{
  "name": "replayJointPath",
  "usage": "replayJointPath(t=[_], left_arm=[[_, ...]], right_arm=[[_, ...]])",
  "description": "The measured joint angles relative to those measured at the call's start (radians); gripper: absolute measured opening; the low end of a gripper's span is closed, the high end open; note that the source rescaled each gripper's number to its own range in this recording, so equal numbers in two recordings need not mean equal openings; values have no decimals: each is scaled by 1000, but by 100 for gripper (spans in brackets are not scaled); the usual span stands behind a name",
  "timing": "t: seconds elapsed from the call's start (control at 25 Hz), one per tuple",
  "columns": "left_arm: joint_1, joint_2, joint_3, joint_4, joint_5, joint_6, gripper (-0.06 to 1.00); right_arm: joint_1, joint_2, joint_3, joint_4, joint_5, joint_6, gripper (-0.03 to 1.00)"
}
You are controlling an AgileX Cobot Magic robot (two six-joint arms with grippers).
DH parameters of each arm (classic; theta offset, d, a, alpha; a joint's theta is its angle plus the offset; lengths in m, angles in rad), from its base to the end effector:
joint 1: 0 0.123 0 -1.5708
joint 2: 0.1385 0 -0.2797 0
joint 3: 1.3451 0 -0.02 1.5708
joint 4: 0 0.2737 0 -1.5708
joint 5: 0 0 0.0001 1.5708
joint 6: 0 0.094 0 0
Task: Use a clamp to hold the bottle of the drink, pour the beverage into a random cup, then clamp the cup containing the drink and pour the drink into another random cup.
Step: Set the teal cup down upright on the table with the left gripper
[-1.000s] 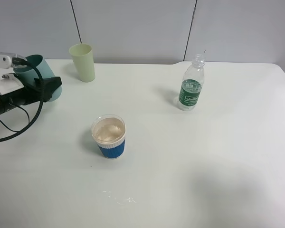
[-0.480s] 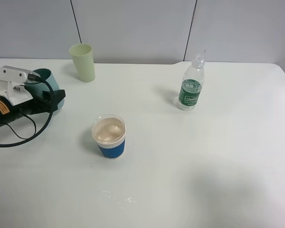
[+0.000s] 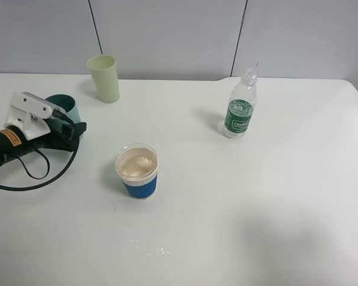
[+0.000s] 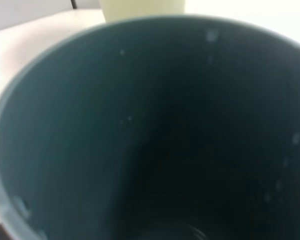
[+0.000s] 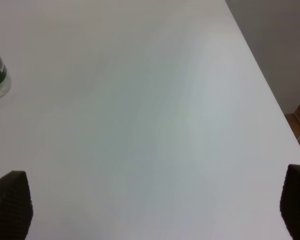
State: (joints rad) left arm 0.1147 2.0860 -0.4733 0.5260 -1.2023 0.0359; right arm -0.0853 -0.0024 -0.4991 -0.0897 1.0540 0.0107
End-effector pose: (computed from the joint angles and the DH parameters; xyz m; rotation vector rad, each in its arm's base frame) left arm 0.2829 -0.0117 0.0420 0.4375 1.8559 -0.2328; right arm 0.0225 -0.0093 0.2876 0.1016 2.0338 -0.1541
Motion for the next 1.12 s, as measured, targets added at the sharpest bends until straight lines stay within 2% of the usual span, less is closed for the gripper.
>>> replayJointPath(t=[0.36,0.92,0.96,1.08,1.12], left_arm=[[0,39,-9,16,-46,6,3],[0,-28,23,22,-15,18,4],[0,-32,23,22,-15,18,11],[0,-38,23,8,-17,17,74],[0,-38,23,5,-17,17,84]], right_arm=[[0,0,0,0,0,0,100],[0,0,0,0,0,0,100],[0,0,0,0,0,0,100],[0,0,0,0,0,0,100],[0,0,0,0,0,0,100]])
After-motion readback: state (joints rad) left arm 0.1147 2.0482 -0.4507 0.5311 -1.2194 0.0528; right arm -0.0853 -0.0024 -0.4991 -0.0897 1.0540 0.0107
